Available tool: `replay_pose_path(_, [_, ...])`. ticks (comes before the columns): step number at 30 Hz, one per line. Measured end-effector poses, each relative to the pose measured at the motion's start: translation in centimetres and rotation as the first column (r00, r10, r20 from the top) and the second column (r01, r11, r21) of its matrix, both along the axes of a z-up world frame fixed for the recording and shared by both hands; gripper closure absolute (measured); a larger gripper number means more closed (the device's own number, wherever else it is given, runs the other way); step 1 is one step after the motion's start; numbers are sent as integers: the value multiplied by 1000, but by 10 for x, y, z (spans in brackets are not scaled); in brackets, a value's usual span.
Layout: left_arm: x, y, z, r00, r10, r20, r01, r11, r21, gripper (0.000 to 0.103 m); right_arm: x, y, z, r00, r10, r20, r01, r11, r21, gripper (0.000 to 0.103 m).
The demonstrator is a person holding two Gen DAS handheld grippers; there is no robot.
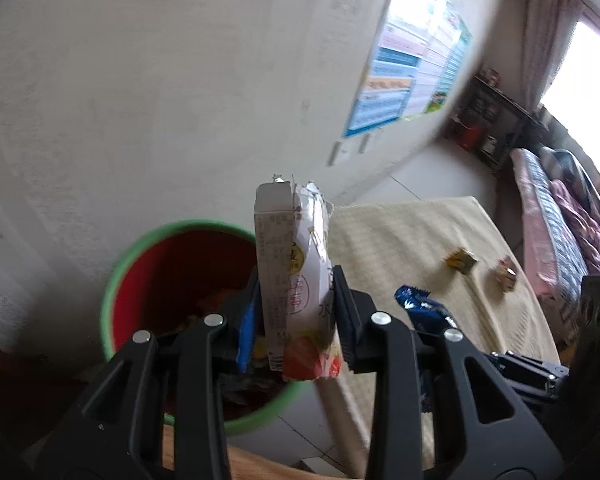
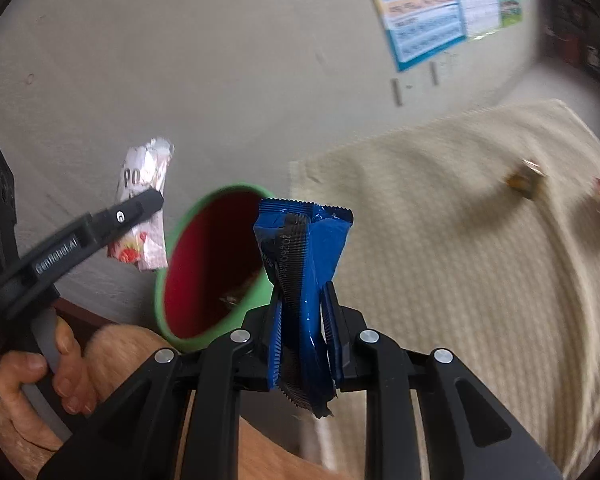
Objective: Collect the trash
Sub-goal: 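Carry the POCKY carton and blue wrapper over the bin and open both tools, then grasp the gold foil wrapper with the left tool while the right tool grasps the pink wrapper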
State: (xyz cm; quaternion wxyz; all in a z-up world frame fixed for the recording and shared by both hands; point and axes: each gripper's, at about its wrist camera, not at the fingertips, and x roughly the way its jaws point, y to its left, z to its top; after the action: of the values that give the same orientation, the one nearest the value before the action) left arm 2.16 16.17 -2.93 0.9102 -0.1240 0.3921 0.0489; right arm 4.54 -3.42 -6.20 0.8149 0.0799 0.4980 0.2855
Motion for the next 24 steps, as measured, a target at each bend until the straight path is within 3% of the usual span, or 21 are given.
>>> replay_pose_path(5, [-8, 44, -3, 995, 94, -28, -93, 995, 27, 71, 12, 40, -1, 998, 62, -7, -62, 998, 24, 83])
replay_pose_path(10, [-12, 69, -16, 985, 156, -78, -156, 988, 1, 71, 18, 78, -6, 992, 123, -24, -122, 991, 49, 83])
replay_pose_path(11, [-13, 71, -18, 983, 163, -86, -163, 987, 5, 71, 19, 83, -7, 991, 130, -22, -128, 990, 52, 82])
replay_pose_path(12, [-13, 72, -20, 981, 169, -93, -170, 985, 5, 70, 20, 88, -8, 991, 133, -22, -132, 990, 55, 73])
replay_pose_path(13, [-13, 73, -22, 978, 183, -101, -184, 983, 6, 66, 22, 93, -9, 990, 135, -28, -133, 989, 61, 67])
replay_pose_path(14, [-12, 74, -23, 974, 196, -110, -197, 980, 5, 47, 24, 95, -11, 990, 135, -36, -132, 988, 75, 59])
replay_pose_path(15, [-13, 75, -24, 972, 206, -109, -208, 978, -6, 34, 24, 96, -12, 990, 134, -42, -130, 988, 83, 57])
replay_pose_path(18, [-13, 72, -24, 971, 211, -108, -215, 976, -25, 32, 26, 89, -13, 992, 115, -47, -110, 989, 97, 47])
replay_pose_path(20, [-13, 68, -23, 973, 206, -104, -210, 977, -36, 31, 26, 80, -12, 995, 89, -43, -84, 991, 100, 47])
replay_pose_path(24, [-11, 44, -24, 984, 157, -81, -165, 980, -114, 29, 41, 19, -12, 997, -78, 21, 76, 996, 51, 47])
